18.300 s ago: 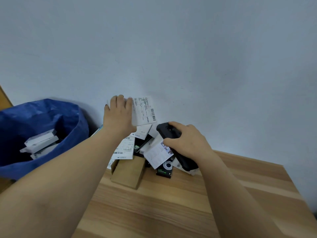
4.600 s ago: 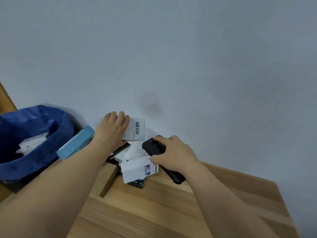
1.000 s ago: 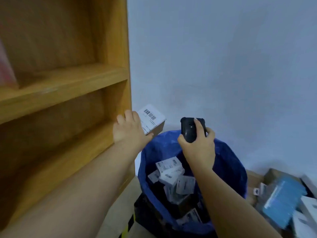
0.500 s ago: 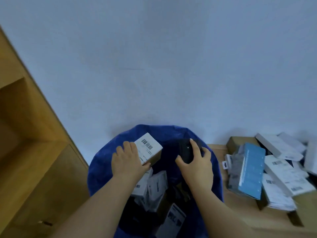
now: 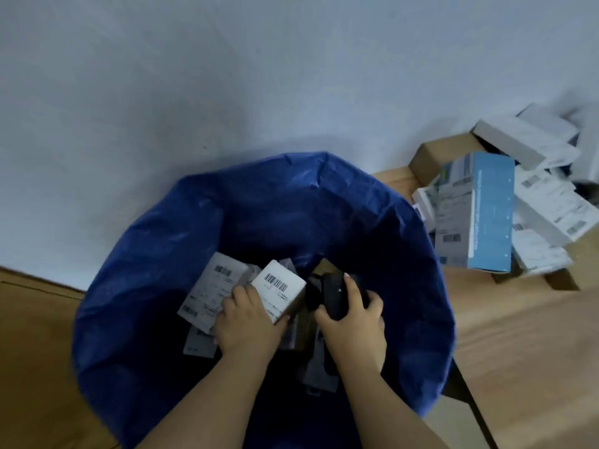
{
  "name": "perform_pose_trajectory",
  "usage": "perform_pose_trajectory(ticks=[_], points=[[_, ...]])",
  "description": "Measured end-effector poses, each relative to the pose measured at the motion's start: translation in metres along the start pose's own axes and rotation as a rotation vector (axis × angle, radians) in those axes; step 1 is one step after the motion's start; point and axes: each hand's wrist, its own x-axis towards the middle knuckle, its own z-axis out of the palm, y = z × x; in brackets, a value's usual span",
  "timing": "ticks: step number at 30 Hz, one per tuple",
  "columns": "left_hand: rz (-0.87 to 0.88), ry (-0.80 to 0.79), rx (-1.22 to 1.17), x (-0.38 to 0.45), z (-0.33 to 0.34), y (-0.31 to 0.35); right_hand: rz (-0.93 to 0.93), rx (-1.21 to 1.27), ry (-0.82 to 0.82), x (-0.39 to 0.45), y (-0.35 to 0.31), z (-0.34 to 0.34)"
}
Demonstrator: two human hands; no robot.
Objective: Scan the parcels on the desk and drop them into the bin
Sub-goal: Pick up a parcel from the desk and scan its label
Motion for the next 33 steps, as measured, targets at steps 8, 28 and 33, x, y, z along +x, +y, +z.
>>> perform_pose_trajectory(ticks=[8,28,33], points=[[0.022,0.012,-0.025,0.028,0.024,-0.023,0.106,-0.006,0.001,-0.005,0.014,0.037],[0.656,0.333,0.071,0.003,-0.114,0.015,0.046,0.180,0.424,-0.085,-0.023,-0.081],[0.782,0.390,0.079,-0.028,-0.135,0.061,0.065,0.211,0.554,-0.103,-0.002,-0.128]])
